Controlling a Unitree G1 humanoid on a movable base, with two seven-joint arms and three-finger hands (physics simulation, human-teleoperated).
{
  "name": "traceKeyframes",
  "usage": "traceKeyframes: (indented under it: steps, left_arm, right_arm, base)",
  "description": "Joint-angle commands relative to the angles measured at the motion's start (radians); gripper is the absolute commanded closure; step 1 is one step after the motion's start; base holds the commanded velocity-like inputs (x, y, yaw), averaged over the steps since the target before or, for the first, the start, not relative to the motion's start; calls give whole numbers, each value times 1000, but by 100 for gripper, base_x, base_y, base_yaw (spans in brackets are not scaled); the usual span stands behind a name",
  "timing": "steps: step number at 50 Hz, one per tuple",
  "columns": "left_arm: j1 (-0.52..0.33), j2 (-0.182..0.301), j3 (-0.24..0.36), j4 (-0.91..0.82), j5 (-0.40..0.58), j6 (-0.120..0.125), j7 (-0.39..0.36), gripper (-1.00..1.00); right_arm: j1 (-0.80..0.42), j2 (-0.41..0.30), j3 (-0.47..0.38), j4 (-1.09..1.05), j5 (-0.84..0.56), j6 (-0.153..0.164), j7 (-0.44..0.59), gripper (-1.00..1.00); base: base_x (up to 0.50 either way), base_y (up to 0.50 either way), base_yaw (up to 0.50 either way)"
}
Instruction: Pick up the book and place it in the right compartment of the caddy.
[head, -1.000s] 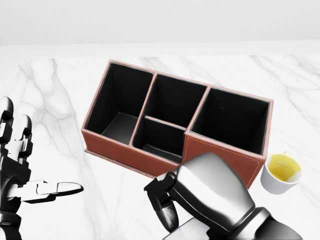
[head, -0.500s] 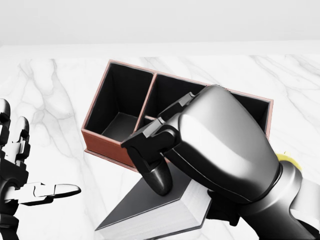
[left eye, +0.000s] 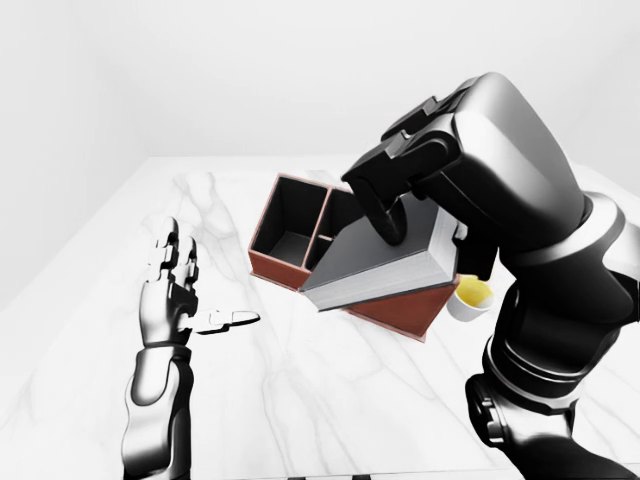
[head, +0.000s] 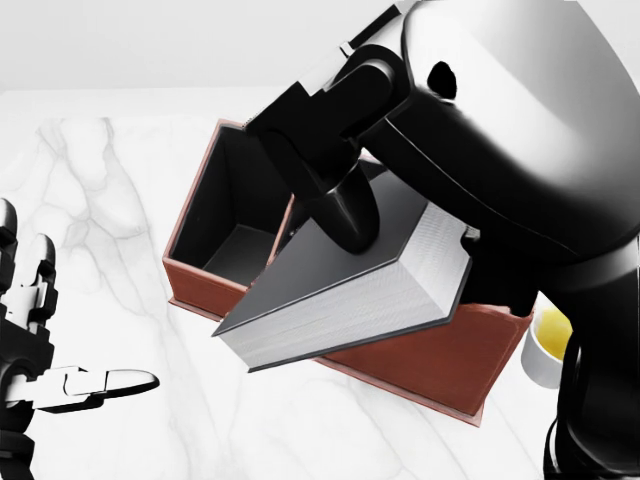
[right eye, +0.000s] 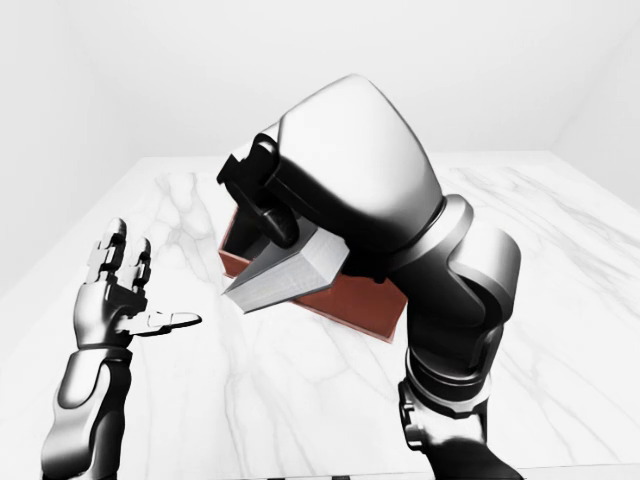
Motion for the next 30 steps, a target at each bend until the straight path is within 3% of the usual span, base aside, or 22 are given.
traceKeyframes:
  steps: [1, 19, 25, 30]
  left_arm:
    - [0, 0, 0, -20, 2, 13, 1, -100]
    - [2, -2, -3, -10, 6, 5, -4, -100]
    - [3, -3, -6, -13, 8, 7, -5, -100]
    - [2, -3, -6, -11, 7, 6, -6, -100]
  right_arm:
    - [-167, -121, -74, 181, 21, 0, -15, 100]
    - [-349, -247, -98, 579, -43, 0, -132, 100]
    - [-445, -257, -80, 763, -101, 0, -181, 100]
    - [-458, -237, -65, 797, -149, 0, -170, 100]
  base:
    - [0, 0, 0]
    - [0, 0, 0]
    - [0, 0, 0]
    - [0, 0, 0]
